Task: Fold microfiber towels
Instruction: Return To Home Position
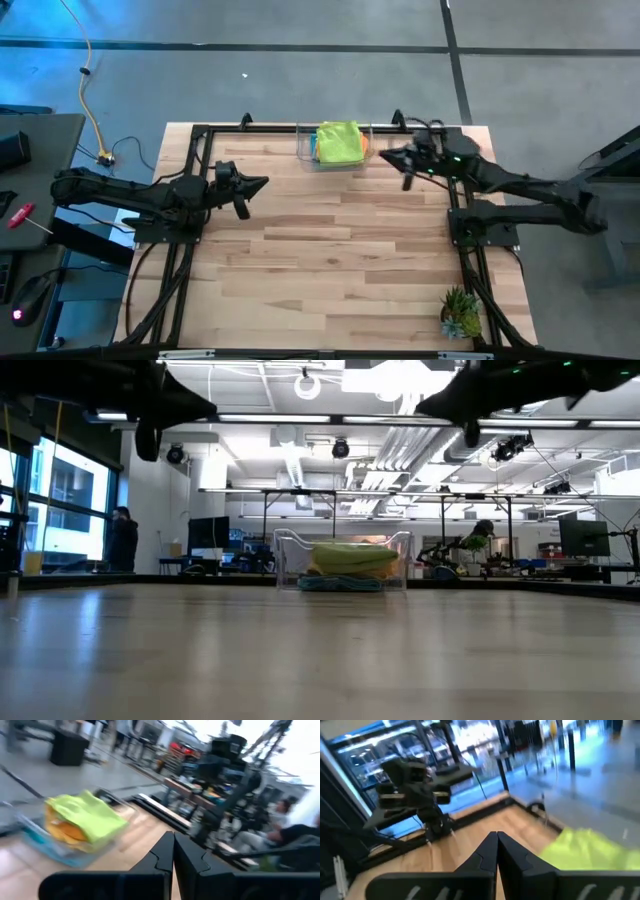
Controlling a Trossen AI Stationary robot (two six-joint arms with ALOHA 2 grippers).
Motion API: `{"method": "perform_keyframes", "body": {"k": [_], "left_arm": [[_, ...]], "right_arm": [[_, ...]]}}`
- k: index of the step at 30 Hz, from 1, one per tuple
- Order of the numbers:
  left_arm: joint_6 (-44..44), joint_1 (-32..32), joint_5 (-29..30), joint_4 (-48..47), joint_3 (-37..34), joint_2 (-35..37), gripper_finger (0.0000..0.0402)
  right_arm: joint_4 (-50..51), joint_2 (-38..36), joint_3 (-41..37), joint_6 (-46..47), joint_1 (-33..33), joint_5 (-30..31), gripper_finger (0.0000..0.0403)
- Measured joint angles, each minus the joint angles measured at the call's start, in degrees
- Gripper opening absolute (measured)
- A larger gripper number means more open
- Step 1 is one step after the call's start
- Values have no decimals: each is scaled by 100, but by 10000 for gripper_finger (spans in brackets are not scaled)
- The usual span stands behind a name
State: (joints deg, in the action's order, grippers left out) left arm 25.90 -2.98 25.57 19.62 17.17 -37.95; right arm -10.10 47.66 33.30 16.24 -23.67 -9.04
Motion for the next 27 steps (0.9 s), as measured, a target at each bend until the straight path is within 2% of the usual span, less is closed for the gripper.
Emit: {"method": "perform_keyframes", "body": {"k": [3, 6, 11, 18, 23, 27], "left_arm": [[-441, -1, 187, 1, 0, 12, 0], [-827, 0, 74, -7, 0, 13, 0], [-1151, 0, -306, -61, 0, 13, 0], [-1632, 0, -361, -57, 0, 13, 0], [-1528, 2, -591, 483, -406, 100, 0], [-1542, 3, -545, 1159, -900, 330, 0]], "right_arm": [[-42, -723, -379, -805, 84, 25, 0], [-56, -1443, -765, -1231, 99, 159, 0], [14, -2524, -1329, -1266, 82, 163, 0], [130, -3828, -2097, -1179, 82, 147, 0], [127, -4739, -2660, -902, 82, 141, 0], [-139, -4691, -2887, -813, 81, 147, 0]]}}
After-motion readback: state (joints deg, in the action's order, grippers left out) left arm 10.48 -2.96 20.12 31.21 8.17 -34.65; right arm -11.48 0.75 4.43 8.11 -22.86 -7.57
